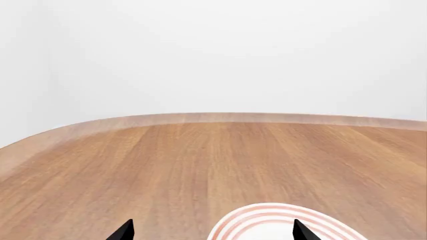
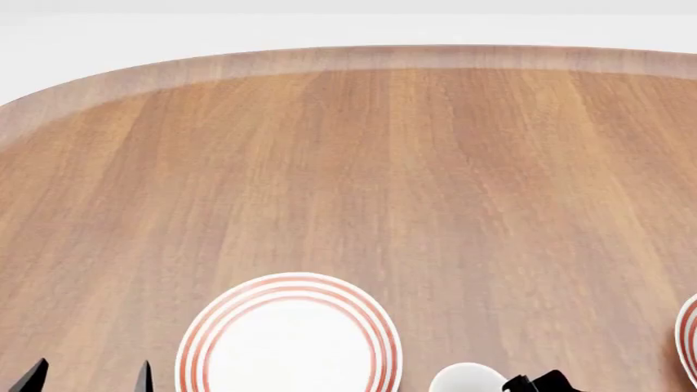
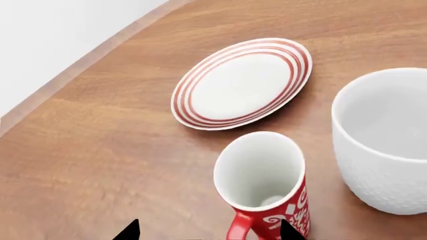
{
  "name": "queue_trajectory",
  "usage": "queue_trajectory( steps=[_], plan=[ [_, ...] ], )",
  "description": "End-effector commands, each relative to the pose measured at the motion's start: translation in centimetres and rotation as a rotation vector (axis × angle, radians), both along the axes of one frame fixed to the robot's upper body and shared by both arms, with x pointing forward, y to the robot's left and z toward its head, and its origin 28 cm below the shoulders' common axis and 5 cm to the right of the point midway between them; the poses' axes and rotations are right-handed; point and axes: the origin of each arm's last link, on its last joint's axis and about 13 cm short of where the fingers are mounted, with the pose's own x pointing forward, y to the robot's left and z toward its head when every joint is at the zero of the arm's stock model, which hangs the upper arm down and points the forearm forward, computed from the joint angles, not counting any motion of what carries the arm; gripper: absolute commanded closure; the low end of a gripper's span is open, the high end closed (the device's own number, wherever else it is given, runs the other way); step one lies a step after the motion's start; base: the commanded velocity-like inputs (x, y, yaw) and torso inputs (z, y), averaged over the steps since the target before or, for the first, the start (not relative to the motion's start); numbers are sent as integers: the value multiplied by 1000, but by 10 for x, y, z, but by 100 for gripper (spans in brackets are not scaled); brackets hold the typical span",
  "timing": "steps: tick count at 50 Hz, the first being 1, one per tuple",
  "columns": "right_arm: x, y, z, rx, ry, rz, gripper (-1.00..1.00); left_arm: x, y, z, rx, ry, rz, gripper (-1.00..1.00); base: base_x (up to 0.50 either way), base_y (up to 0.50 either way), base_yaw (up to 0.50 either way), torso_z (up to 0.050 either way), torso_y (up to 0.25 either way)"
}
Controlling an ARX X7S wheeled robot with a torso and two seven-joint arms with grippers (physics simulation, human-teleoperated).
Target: Put the red mug on the left plate.
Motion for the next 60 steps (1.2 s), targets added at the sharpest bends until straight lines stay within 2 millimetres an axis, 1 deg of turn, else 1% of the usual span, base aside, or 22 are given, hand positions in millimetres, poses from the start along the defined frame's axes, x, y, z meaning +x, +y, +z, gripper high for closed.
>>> queue_trajectory(
  steps=[1,7,22,37,60],
  plan=[
    [7,-1,-9,17,46,-28,-100,0,1,1,-4,0,0,-100,0,0,0,0,0],
    [14,2,-13,18,63,-21,-100,0,1,1,-3,0,0,-100,0,0,0,0,0],
    [26,-1,-18,29,86,-55,-100,-1,1,2,-3,-5,1,-100,0,0,0,0,0],
    [33,-2,-28,64,110,-67,-100,0,1,2,-3,-6,2,-100,0,0,0,0,0],
    [41,-4,-27,61,121,-78,-100,-1,2,2,-5,-3,1,-100,0,0,0,0,0]
  ],
)
